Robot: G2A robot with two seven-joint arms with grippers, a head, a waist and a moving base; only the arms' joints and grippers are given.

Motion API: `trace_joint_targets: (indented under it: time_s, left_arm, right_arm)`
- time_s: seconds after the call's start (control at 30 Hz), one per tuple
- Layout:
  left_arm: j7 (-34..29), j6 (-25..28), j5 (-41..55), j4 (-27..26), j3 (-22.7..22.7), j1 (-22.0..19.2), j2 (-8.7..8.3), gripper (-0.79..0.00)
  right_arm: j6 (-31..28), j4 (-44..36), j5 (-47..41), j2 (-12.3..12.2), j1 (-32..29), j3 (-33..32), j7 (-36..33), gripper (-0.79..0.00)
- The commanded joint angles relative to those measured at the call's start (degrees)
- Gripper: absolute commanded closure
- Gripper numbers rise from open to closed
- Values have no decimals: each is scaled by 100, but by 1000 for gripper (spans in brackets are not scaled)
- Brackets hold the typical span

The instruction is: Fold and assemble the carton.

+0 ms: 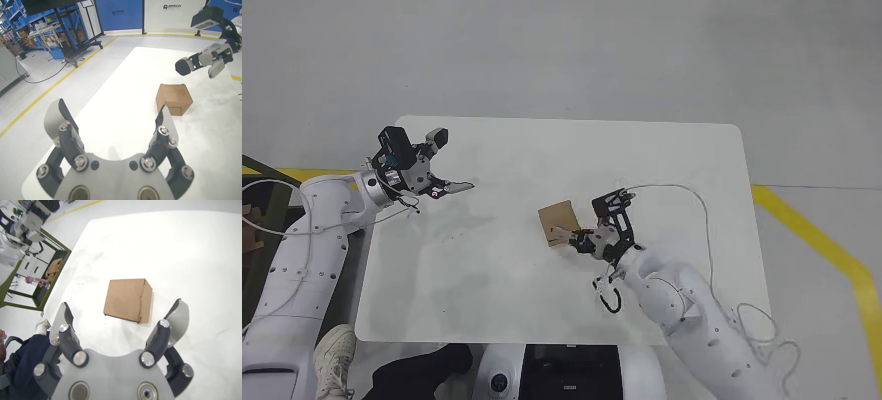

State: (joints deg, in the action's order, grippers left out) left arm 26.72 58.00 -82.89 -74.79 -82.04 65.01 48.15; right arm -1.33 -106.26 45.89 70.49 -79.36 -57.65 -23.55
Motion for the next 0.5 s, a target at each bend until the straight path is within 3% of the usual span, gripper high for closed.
trace_joint_targets:
  time_s: [0.0, 0.2, 0.47]
  left_arm:
    - [0, 0, 0, 0, 0, 0, 0, -785]
    - [0, 0, 0, 0, 0, 0, 0, -785]
    - [0, 0, 0, 0, 0, 0, 0, -785]
  right_arm:
    - [-375, -78, -230, -46, -136, -305, 145, -785]
    - [-1773, 41, -885, -186, -405, -1299, 807, -785]
    - [-2061, 473, -1148, -219, -485, -1961, 1741, -785]
